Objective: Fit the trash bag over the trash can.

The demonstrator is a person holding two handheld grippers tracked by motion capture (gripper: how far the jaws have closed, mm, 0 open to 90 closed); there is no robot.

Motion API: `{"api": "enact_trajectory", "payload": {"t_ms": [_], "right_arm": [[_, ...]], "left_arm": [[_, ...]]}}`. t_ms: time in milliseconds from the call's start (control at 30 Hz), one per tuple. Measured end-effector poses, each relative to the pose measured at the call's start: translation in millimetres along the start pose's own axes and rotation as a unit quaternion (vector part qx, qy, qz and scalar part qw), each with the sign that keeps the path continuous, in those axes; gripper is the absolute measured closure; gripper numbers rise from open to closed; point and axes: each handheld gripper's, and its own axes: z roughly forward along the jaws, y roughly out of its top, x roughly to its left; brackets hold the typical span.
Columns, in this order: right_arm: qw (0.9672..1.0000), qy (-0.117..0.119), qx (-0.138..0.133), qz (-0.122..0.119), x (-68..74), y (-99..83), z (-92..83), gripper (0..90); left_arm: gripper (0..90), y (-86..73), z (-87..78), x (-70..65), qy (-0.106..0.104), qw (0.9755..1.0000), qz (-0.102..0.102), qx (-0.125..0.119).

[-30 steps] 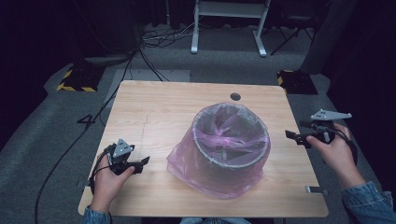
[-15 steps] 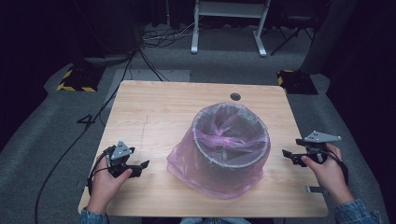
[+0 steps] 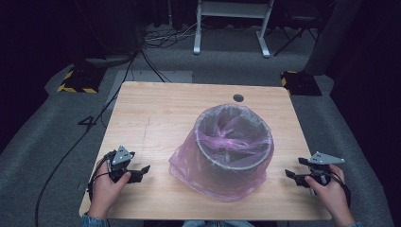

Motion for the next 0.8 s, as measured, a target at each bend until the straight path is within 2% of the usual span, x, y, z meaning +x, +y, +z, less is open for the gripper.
{"api": "enact_trajectory", "payload": {"t_ms": [233,300,367,400,633,800], "right_arm": [[0.9999,0.005,0.006,-0.008,9.7,-10.9,4.4,17.4],[0.9999,0.008,0.009,-0.006,10.7,-13.1,6.1,16.4],[0.9999,0.01,0.009,-0.007,10.8,-13.1,5.8,16.4],[0.9999,0.011,0.01,-0.005,10.9,-13.0,5.9,16.2],[1.0,0.001,0.01,0.001,13.4,-13.0,6.7,15.2],[1.0,0.001,0.009,0.002,13.4,-13.2,6.7,15.2]], "left_arm": [[17.8,-5.2,2.1,-2.0,0.002,1.0,-0.004,0.003],[17.3,-6.0,2.4,-2.2,0.003,1.0,0.002,0.008],[17.3,-7.1,3.5,-2.4,0.005,0.9999,0.006,0.013],[17.3,-8.2,4.7,-3.5,0.005,0.9999,0.002,0.014],[17.6,-10.3,12.7,-8.0,0.007,0.9993,0.017,0.034],[17.4,-9.0,14.4,-10.0,0.003,0.9993,0.018,0.034]]}}
